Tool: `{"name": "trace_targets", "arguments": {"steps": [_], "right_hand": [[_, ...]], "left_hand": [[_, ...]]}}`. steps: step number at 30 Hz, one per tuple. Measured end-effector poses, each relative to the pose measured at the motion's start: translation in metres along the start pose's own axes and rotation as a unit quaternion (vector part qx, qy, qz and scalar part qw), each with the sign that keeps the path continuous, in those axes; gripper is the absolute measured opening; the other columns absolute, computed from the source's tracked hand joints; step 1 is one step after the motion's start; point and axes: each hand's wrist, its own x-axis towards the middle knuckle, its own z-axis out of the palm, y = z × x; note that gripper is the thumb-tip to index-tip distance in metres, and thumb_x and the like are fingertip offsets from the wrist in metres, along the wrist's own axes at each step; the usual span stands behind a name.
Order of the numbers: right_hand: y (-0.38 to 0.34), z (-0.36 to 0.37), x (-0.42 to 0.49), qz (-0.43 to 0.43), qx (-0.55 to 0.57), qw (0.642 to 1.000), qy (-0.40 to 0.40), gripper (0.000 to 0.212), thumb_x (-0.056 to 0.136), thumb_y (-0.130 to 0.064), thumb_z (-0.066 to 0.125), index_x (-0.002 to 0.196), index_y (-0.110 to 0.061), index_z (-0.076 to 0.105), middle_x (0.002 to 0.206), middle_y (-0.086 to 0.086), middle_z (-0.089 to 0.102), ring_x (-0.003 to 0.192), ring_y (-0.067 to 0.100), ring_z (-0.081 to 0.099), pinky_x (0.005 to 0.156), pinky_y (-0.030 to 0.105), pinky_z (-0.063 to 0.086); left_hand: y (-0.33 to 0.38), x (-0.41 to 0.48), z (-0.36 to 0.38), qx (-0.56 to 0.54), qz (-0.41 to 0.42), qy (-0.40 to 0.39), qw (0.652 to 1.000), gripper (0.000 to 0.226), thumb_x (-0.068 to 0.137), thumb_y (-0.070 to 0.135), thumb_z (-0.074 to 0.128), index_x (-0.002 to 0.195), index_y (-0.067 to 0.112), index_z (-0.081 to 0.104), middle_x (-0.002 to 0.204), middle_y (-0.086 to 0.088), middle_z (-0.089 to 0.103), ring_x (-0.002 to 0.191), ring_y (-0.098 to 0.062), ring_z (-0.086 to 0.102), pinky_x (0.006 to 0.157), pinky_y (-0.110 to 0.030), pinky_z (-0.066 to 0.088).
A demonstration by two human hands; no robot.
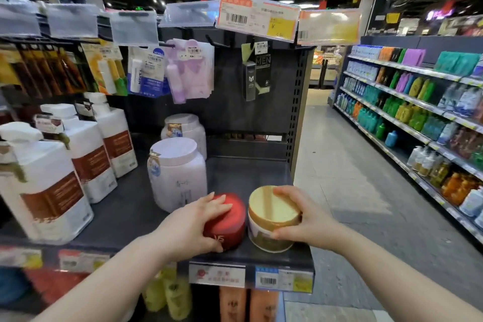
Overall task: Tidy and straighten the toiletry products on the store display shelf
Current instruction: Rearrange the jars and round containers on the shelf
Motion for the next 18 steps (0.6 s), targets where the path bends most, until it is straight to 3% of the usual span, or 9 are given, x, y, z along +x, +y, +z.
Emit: {"name": "trace_targets", "arguments": {"steps": [7, 12, 18], "right_hand": [[-0.008, -0.008, -0.005, 0.033, -0.021, 0.999, -0.030, 0.080, 0.063, -0.036, 0.083, 0.123, -0.050, 0.031, 0.126, -0.016, 0.031, 0.116, 0.008, 0.035, 0.087, 0.021, 0.039], [-0.013, -0.010, -0.014, 0.049, -0.020, 0.998, -0.038, 0.085, 0.061, -0.035, 0.084, 0.127, -0.045, 0.033, 0.130, -0.008, 0.034, 0.118, 0.014, 0.039, 0.097, 0.031, 0.040], [-0.026, -0.009, -0.017, 0.081, -0.034, 0.995, -0.052, 0.085, 0.066, -0.028, 0.082, 0.131, -0.040, 0.029, 0.134, -0.001, 0.034, 0.118, 0.017, 0.040, 0.097, 0.031, 0.041]], "left_hand": [[-0.005, 0.000, -0.003, -0.032, 0.013, -0.026, 0.999, 0.082, 0.078, 0.020, 0.069, 0.143, 0.042, 0.023, 0.154, 0.021, 0.010, 0.139, 0.002, 0.003, 0.105, -0.015, 0.009], [-0.003, -0.002, 0.000, 0.007, 0.025, -0.004, 1.000, 0.080, 0.075, 0.031, 0.071, 0.140, 0.044, 0.027, 0.153, 0.021, 0.018, 0.141, -0.001, 0.008, 0.112, -0.026, 0.020], [-0.005, -0.002, 0.001, 0.004, 0.031, -0.010, 0.999, 0.079, 0.078, 0.030, 0.069, 0.142, 0.041, 0.024, 0.155, 0.016, 0.013, 0.143, -0.006, 0.004, 0.113, -0.029, 0.012]]}}
